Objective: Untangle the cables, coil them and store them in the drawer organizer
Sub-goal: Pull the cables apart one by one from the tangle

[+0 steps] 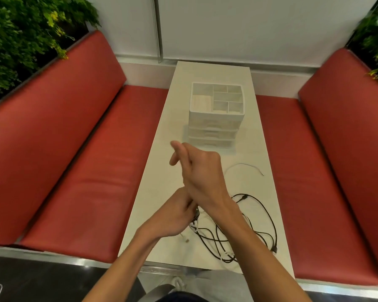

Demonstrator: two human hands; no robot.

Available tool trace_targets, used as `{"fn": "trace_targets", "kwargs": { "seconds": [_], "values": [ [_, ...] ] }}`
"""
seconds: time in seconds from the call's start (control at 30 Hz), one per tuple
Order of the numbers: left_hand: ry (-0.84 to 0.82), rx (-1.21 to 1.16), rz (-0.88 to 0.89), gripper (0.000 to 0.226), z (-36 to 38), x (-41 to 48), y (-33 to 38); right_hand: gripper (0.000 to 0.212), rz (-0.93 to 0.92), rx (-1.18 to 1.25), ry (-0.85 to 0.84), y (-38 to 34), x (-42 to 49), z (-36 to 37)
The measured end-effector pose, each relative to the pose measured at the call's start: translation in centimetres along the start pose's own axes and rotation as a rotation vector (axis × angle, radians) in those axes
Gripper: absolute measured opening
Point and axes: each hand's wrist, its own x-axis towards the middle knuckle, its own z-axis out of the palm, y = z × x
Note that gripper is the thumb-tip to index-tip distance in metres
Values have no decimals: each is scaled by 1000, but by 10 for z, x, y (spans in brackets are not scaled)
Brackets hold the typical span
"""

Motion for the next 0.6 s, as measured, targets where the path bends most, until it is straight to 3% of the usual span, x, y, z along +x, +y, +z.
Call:
{"fn": "trace_targets", "kwargs": {
  "seconds": [0.07,0.13,0.2,0.27,0.4,0.5,0.6],
  "values": [
    [67,-34,4,41,5,0,-4,59,171,264,-80,-1,4,-10],
    [107,-57,17,30,4,0,-6,58,273,509,-202,-3,10,-22],
    [99,-90,49,27,3,-2,-5,59,311,688,-254,-2,16,-33],
    [95,-121,49,28,3,-3,-5,58,248,686,-307,2,20,-38],
    [63,-144,17,32,2,-4,-3,52,42,297,-534,-5,15,-36],
    [-4,-109,-2,50,-1,-5,-7,59,-109,-218,-536,-6,12,-17],
    [-31,-61,-35,45,-3,-5,-13,70,-164,-564,-523,0,13,1]
  ]
}}
